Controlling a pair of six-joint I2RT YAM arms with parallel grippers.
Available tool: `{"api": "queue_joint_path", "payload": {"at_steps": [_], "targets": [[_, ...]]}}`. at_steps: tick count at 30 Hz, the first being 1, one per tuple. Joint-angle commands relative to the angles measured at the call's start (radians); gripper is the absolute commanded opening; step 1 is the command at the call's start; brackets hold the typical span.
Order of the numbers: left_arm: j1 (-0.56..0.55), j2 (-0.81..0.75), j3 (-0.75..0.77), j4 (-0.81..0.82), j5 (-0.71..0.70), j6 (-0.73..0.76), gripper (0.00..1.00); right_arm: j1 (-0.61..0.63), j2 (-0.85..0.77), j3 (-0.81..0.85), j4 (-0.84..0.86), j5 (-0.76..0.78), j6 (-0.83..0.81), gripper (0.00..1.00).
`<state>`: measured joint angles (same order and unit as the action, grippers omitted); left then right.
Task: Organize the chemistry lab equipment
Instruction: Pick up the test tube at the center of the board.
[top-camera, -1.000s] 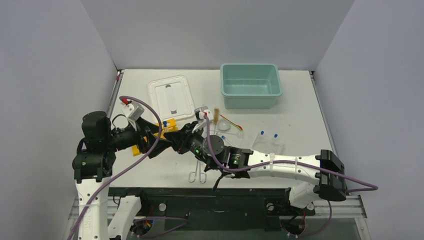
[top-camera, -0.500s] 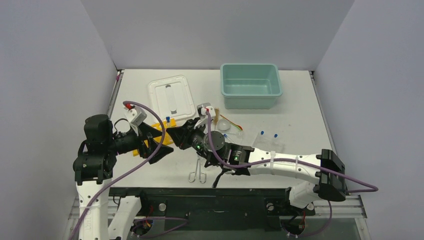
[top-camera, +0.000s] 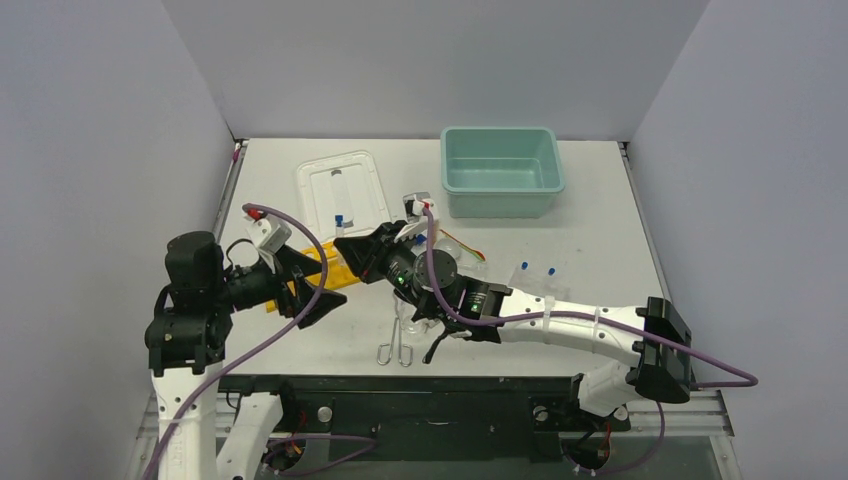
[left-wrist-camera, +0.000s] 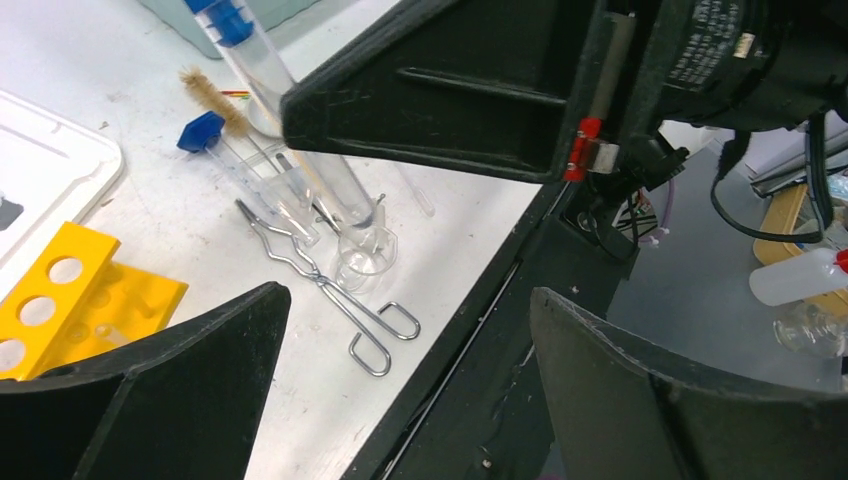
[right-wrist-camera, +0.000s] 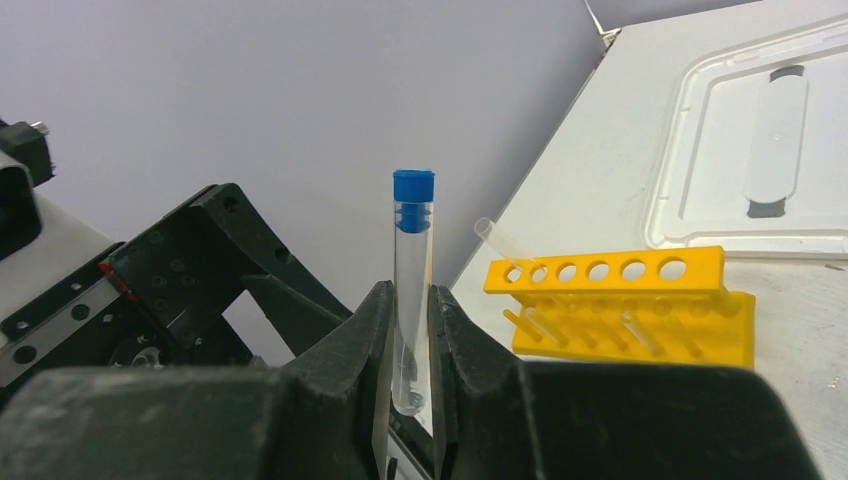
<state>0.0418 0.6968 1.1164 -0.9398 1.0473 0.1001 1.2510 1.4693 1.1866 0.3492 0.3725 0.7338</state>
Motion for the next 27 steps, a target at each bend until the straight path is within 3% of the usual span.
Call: {"api": "queue_joint_path", "payload": {"at_steps": [1,7,12,18,22,27], "targets": [[0.000,0.011,-0.022,0.103,-0.058,-0.036,0.87,0.013,-0.026,0.026,0.067,-0.039,0.026,0.00],[0.000,0.018,-0.044,0.201,-0.111,-0.092,0.74,0.039,-0.002,0.030,0.079,-0.061,0.046,0.00],[0.000,0.029,-0.049,0.226,-0.102,-0.108,0.71,0.049,0.007,0.023,0.081,-0.062,0.050,0.00],[0.000,0.029,-0.065,0.233,-0.104,-0.120,0.54,0.053,0.009,0.024,0.085,-0.069,0.050,0.00],[0.000,0.032,-0.069,0.223,-0.105,-0.106,0.36,0.054,0.020,0.032,0.072,-0.087,0.055,0.00],[0.000,0.032,-0.071,0.199,-0.122,-0.054,0.32,0.053,0.032,0.036,0.031,-0.112,0.069,0.00]]}}
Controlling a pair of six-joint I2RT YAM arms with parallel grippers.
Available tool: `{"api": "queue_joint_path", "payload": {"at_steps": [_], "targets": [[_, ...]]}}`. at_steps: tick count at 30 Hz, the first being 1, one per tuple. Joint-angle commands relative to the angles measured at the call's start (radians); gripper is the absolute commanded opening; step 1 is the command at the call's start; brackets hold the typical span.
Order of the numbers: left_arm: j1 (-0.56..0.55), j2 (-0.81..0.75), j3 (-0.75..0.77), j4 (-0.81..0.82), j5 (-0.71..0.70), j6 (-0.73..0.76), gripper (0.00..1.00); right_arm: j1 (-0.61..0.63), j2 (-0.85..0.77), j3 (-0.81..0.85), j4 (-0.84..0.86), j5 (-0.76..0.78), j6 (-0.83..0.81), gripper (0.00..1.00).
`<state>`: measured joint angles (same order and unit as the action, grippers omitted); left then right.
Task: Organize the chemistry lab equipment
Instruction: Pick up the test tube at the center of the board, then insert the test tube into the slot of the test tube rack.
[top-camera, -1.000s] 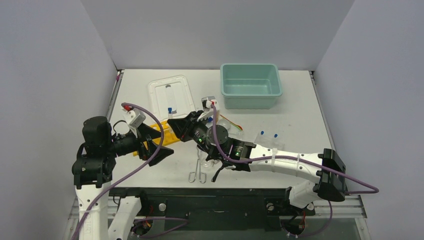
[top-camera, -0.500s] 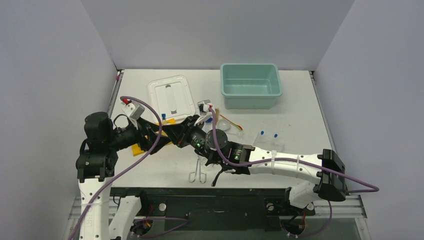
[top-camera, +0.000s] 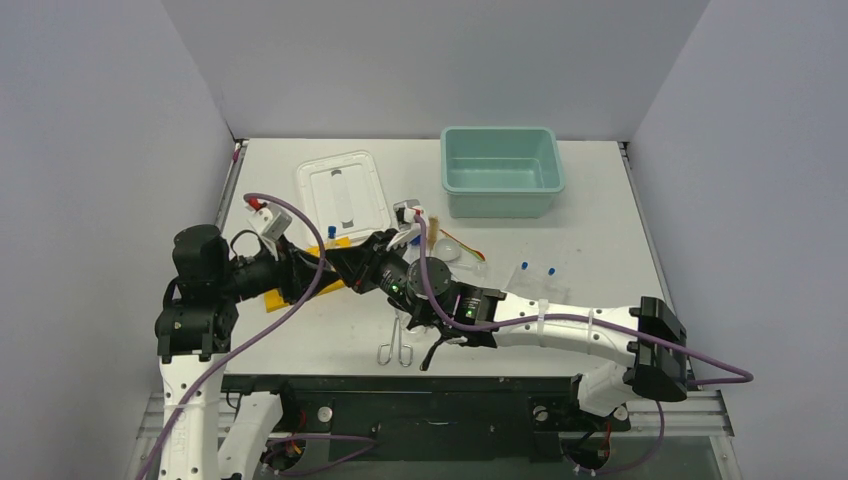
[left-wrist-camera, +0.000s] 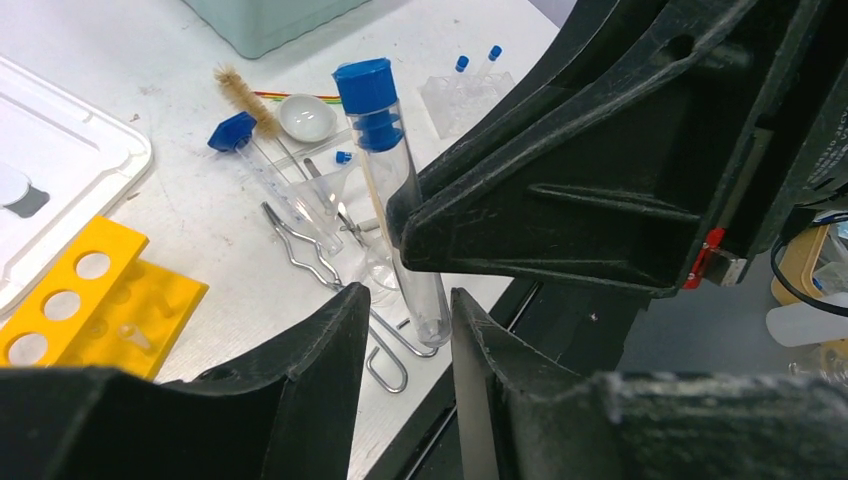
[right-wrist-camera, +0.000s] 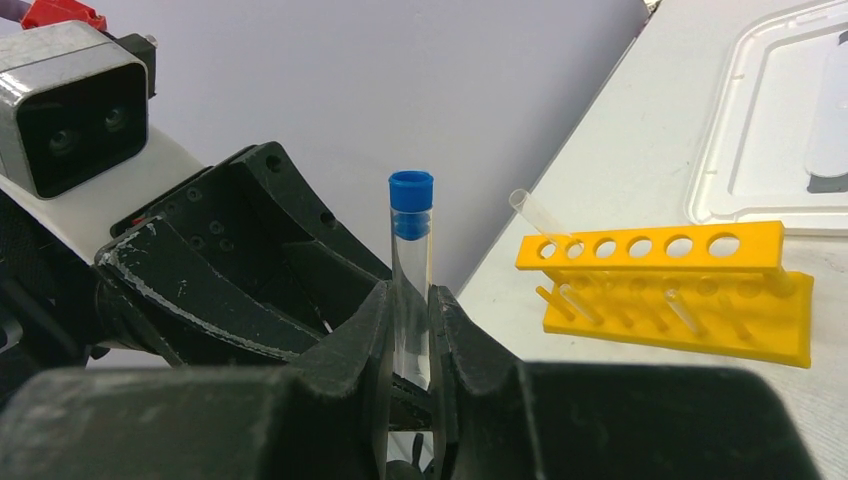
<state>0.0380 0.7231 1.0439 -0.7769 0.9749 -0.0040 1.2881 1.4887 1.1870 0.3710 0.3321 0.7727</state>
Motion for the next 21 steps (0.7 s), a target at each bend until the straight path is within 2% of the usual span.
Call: {"api": "queue_joint_path", "payload": {"at_steps": [1,6,9,11,13,15,17,21], "targets": [[0.003,0.004,0.000,0.033,-0.053,0.057,0.33,0.016,0.012,0.033,-0.001,-0.075,0.033,0.00],[0.003,-0.002,0.002,0.002,-0.064,0.099,0.34,0.013,0.007,0.033,-0.035,-0.104,0.039,0.00],[0.003,-0.004,0.005,-0.013,-0.061,0.120,0.29,0.001,0.011,0.049,-0.072,-0.137,0.046,0.00],[0.003,-0.004,0.013,-0.041,-0.071,0.156,0.24,-0.018,0.003,0.055,-0.112,-0.160,0.057,0.06],[0.003,-0.006,0.026,-0.099,-0.088,0.208,0.20,-0.056,-0.015,0.054,-0.154,-0.196,0.078,0.19],[0.003,-0.009,0.033,-0.143,-0.107,0.267,0.16,-0.112,-0.036,0.060,-0.202,-0.254,0.109,0.28],[0.003,-0.015,0.043,-0.183,-0.124,0.338,0.13,-0.184,-0.056,0.077,-0.274,-0.361,0.124,0.35],[0.002,-0.015,0.060,-0.230,-0.153,0.407,0.11,-0.247,-0.042,0.209,-0.446,-0.527,0.091,0.41]]}}
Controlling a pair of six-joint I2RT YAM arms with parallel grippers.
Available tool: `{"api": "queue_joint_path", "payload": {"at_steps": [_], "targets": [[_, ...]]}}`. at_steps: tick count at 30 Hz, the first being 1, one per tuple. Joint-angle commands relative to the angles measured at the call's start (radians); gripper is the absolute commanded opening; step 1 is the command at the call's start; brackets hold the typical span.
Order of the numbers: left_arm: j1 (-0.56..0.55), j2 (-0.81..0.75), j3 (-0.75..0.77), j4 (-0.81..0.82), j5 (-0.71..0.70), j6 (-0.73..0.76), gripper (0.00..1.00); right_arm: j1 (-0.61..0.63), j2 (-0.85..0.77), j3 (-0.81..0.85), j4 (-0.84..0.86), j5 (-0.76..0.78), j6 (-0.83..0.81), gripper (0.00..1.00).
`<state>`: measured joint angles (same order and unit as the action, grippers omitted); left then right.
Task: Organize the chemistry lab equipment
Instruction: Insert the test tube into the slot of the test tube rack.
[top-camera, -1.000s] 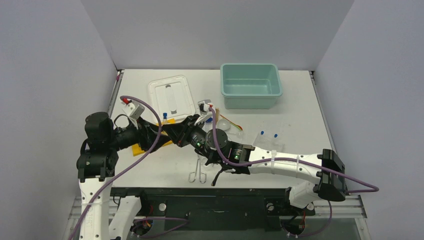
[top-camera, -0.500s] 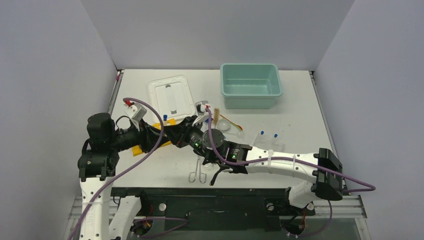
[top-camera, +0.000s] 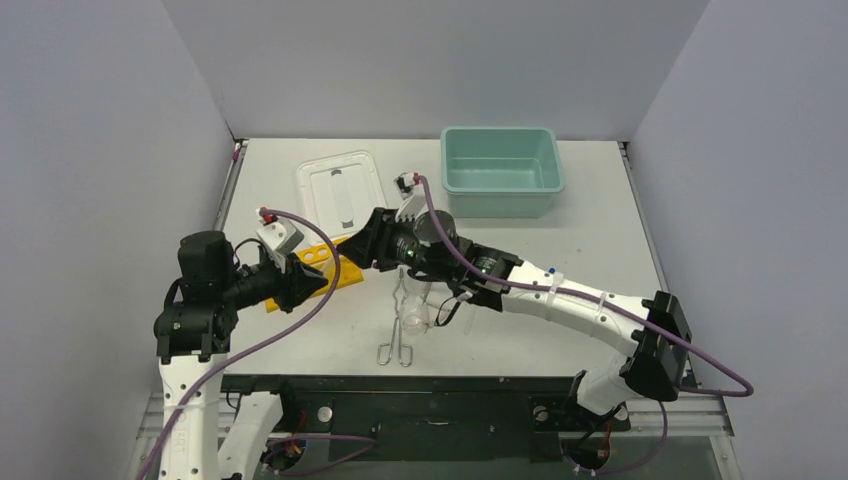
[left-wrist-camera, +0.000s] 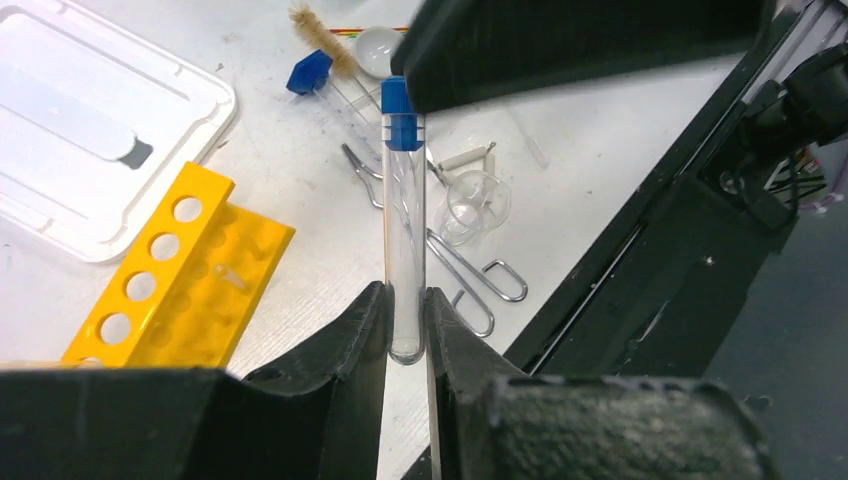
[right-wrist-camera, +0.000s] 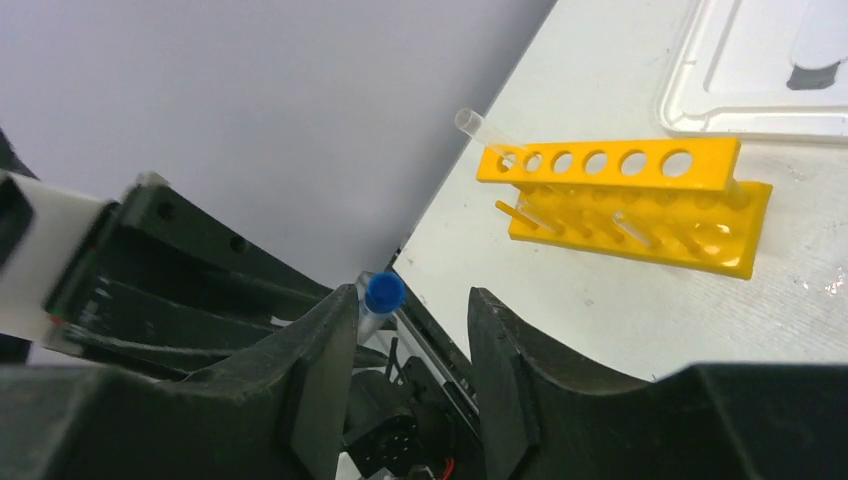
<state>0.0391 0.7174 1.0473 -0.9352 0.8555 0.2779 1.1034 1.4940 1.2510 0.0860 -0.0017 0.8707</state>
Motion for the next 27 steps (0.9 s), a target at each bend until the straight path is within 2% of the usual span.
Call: {"api": "queue_joint_path", "payload": {"at_steps": [1,6,12,19,27], "targets": [[0.001,-0.009,0.058,-0.077,-0.039,0.132,0.11,-0.069,-0.042,0.163,-0.186,-0.217,-0.020,0.43],[0.002,-0.004,0.063,-0.094,-0.036,0.150,0.11,-0.098,0.000,0.247,-0.299,-0.348,-0.039,0.47],[0.001,-0.004,0.074,-0.107,-0.033,0.160,0.10,-0.105,0.037,0.264,-0.323,-0.438,-0.043,0.47],[0.001,-0.003,0.084,-0.136,-0.020,0.181,0.10,-0.106,0.069,0.296,-0.358,-0.448,-0.058,0.46],[0.001,0.002,0.098,-0.186,-0.005,0.235,0.10,-0.106,0.090,0.294,-0.296,-0.469,-0.014,0.41]]}}
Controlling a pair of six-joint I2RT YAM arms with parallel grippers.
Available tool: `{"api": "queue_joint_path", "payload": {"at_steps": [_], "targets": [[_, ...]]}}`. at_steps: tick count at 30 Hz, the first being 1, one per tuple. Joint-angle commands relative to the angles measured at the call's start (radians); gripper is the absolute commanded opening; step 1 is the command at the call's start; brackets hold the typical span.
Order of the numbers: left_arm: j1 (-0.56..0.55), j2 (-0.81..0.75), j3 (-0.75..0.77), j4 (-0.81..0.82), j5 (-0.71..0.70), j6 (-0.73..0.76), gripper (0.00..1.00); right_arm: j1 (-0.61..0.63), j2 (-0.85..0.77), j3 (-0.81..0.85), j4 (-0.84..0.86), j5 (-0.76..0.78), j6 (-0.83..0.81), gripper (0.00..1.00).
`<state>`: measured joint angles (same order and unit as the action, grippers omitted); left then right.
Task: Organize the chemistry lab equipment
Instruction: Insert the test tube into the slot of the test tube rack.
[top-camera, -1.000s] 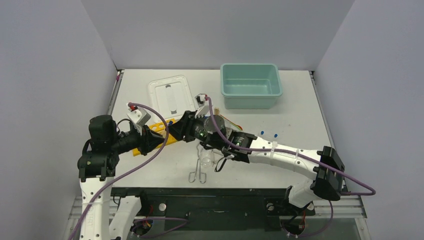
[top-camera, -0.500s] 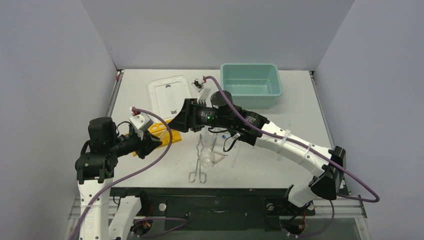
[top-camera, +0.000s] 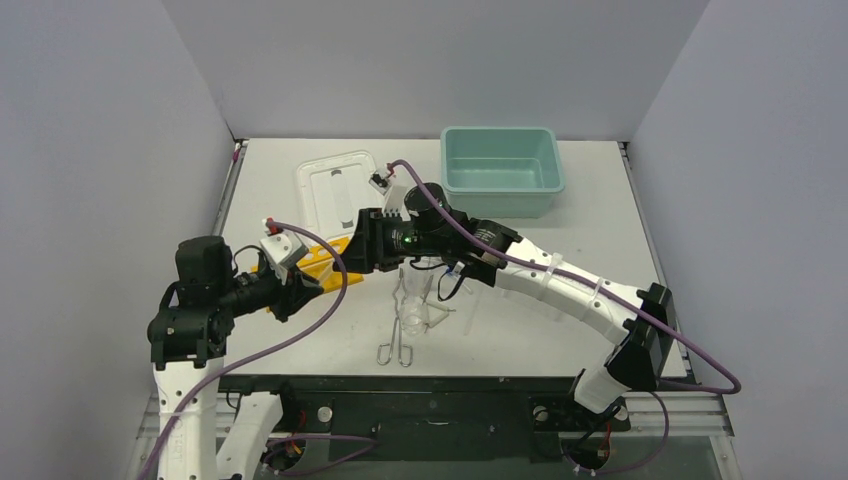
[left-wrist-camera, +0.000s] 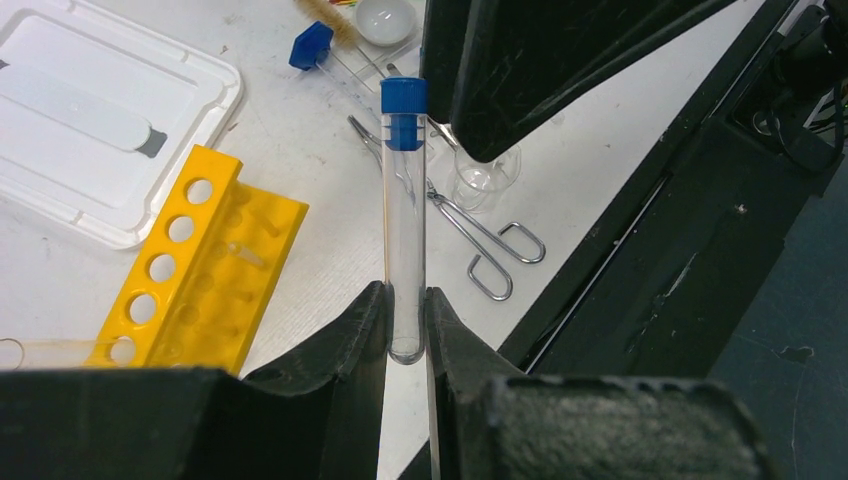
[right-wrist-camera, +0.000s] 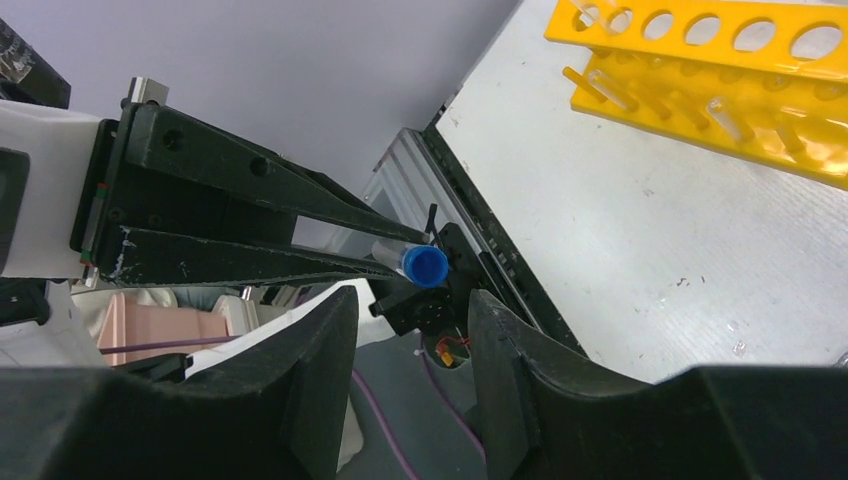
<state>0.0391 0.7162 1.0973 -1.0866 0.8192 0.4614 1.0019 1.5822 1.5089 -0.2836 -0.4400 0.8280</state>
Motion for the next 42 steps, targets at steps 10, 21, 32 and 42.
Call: {"api": "queue_joint_path", "payload": {"at_steps": [10,21,32,42], "targets": [[0.001,0.007,0.055,-0.053,0.035,0.074,0.10,-0.004,0.028,0.036,0.095,-0.050,0.060,0.29],[0.001,0.004,0.048,-0.079,0.049,0.103,0.11,-0.014,0.035,0.019,0.091,-0.037,0.057,0.00],[0.001,0.027,0.039,0.030,-0.121,-0.112,0.97,-0.157,-0.188,-0.131,-0.297,0.290,-0.149,0.00],[0.001,0.106,0.064,0.039,-0.200,-0.165,0.97,-0.444,-0.544,-0.422,-0.588,0.705,-0.209,0.00]]}}
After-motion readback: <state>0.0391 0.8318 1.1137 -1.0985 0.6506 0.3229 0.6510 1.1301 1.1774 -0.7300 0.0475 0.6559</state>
